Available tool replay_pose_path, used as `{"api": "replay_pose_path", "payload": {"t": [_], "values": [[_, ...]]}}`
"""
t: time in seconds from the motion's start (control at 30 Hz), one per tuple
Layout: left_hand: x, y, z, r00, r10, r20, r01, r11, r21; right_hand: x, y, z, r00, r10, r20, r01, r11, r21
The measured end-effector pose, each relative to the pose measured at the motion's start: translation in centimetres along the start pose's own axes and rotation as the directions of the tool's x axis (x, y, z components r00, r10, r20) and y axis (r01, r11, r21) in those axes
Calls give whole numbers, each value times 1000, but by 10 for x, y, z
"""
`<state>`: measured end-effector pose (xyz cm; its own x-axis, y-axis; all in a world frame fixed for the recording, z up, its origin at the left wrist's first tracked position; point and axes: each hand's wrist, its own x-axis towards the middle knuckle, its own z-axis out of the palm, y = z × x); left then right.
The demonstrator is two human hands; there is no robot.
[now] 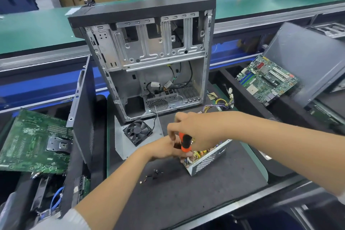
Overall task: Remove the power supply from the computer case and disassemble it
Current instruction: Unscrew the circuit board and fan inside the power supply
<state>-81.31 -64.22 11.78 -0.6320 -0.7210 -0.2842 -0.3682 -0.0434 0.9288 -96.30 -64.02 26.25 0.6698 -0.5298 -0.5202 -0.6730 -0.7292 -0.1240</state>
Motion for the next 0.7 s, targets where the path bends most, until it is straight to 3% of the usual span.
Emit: {"api": "replay_pose_path", "payload": {"t": [0.07,0.13,0.2,0.27,0.33,0.4,0.47,0.6,0.63,0.7], "values": [[2,-2,-2,1000,13,6,-13,999,43,0,-2,0,995,61,-83,-62,998,-11],[2,-1,-2,999,32,18,-32,998,49,3,-6,2,963,177,-203,-208,967,-145],[2,0,-3,997,66,25,-66,998,3,7,-10,4,940,199,-277,-273,926,-261],[3,0,-3,997,64,48,-63,998,-16,6,-8,4,967,145,-211,-192,957,-220],[4,-1,-3,998,44,41,-44,999,-11,2,-2,-1,996,72,-51,-76,994,-82],[6,-2,-3,999,21,30,-21,1000,-16,-2,1,-4,999,48,26,-48,999,16],[7,-1,-2,997,50,53,-50,999,-9,-1,1,-2,994,105,-8,-105,994,0],[10,1,0,996,72,49,-69,996,-58,8,-5,4,937,259,-235,-309,928,-209],[10,2,1,996,69,57,-64,994,-84,10,-4,5,935,243,-259,-308,918,-250],[11,1,2,995,67,80,-60,994,-91,9,-1,7,968,188,-167,-224,948,-227]]}}
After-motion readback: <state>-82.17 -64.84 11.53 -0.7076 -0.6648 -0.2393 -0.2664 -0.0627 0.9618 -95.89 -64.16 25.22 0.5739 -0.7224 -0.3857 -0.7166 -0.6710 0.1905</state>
